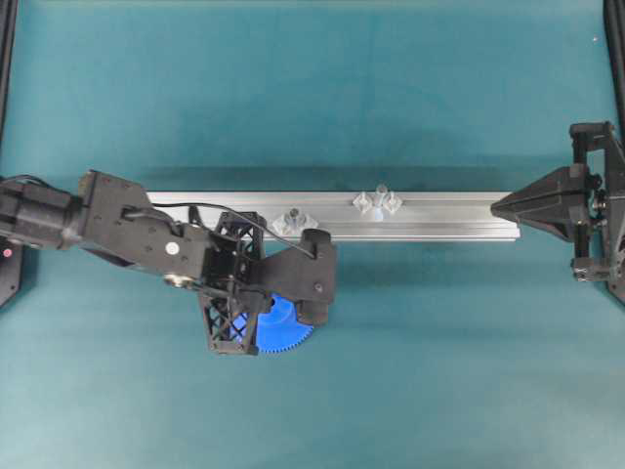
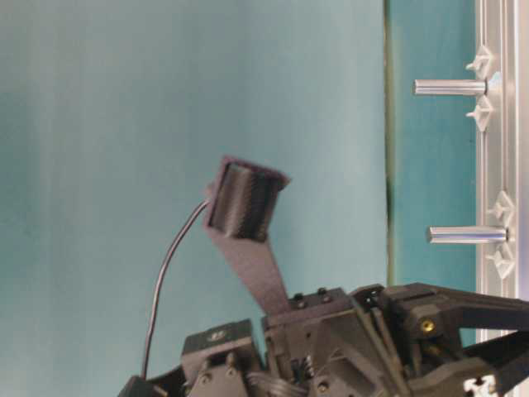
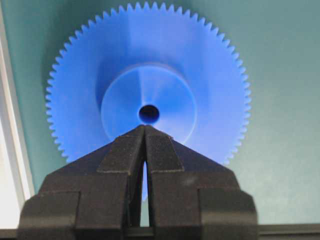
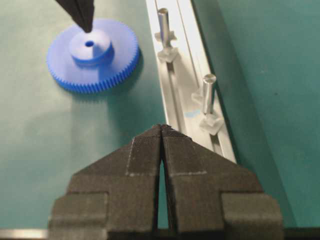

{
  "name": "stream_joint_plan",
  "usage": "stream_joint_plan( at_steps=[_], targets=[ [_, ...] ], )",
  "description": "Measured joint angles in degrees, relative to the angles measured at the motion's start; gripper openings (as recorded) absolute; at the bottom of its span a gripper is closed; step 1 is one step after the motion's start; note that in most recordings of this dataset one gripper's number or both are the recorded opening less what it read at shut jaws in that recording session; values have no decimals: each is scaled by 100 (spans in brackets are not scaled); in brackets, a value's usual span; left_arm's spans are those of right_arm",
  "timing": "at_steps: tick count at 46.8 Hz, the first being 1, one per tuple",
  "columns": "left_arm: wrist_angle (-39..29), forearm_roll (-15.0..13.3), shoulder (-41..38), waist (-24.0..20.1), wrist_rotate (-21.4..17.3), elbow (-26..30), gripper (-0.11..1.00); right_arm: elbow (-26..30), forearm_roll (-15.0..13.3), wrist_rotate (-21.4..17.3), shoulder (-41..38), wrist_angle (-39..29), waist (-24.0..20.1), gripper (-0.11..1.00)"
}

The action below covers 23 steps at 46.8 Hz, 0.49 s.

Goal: Find the location of the shaft and insert the large gear.
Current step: 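Lower the open left gripper around the gear hub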

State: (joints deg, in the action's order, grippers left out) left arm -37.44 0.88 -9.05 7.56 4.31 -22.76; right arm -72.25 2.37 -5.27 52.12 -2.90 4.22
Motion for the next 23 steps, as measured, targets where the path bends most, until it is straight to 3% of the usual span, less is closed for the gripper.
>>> stream_joint_plan(
  at_steps=[23],
  targets=[
    [-18,9,-62,0,-9,97,1,-44,0,0,9,0,-9,1]
  ],
)
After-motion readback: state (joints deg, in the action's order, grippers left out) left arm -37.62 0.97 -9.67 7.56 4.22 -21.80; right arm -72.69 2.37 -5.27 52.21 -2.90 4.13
